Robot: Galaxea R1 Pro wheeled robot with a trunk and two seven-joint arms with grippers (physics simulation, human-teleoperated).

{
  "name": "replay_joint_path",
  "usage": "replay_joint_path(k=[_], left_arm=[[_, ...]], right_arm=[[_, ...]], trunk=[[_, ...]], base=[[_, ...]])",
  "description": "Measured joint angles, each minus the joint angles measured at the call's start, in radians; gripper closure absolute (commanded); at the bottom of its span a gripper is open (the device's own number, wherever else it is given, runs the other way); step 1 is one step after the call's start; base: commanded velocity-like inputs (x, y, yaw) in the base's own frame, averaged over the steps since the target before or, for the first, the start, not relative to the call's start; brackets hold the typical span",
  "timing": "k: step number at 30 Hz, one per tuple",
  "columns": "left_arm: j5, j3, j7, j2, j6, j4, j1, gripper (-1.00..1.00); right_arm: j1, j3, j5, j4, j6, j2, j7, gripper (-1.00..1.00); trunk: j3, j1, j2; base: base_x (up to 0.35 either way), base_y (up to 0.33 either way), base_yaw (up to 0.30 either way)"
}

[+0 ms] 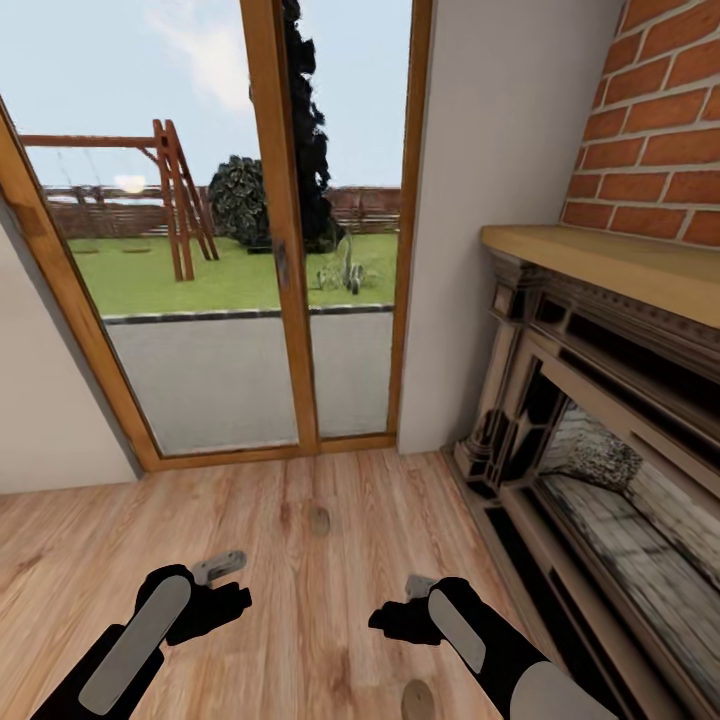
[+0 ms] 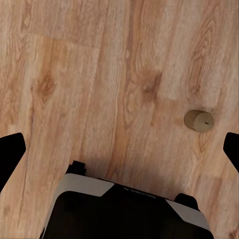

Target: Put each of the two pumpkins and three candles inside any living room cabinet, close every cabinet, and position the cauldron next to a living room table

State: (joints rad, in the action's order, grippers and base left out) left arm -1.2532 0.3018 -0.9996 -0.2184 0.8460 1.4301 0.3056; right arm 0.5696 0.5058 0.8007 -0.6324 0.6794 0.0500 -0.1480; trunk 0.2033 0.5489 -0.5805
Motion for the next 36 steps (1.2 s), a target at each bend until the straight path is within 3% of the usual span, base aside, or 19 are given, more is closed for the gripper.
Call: replay_joint_path(k=[22, 36], left_arm=[[0.001, 0.000, 0.000, 0.000, 0.000, 0.000, 0.000, -1.00], [0.001, -0.001, -0.001, 0.001, -0.001, 0.002, 0.000, -1.00]], right_arm=[[0.000, 0.000, 0.000, 0.000, 0.000, 0.001, 0.000, -1.00], [0.000, 0.000, -0.001, 0.001, -0.001, 0.000, -0.001, -1.00]], trunk=[[0.000, 0.000, 0.000], [0.000, 0.000, 0.000]], base=[[0.216, 0.045, 0.000], [0.030, 0.000, 0.000]])
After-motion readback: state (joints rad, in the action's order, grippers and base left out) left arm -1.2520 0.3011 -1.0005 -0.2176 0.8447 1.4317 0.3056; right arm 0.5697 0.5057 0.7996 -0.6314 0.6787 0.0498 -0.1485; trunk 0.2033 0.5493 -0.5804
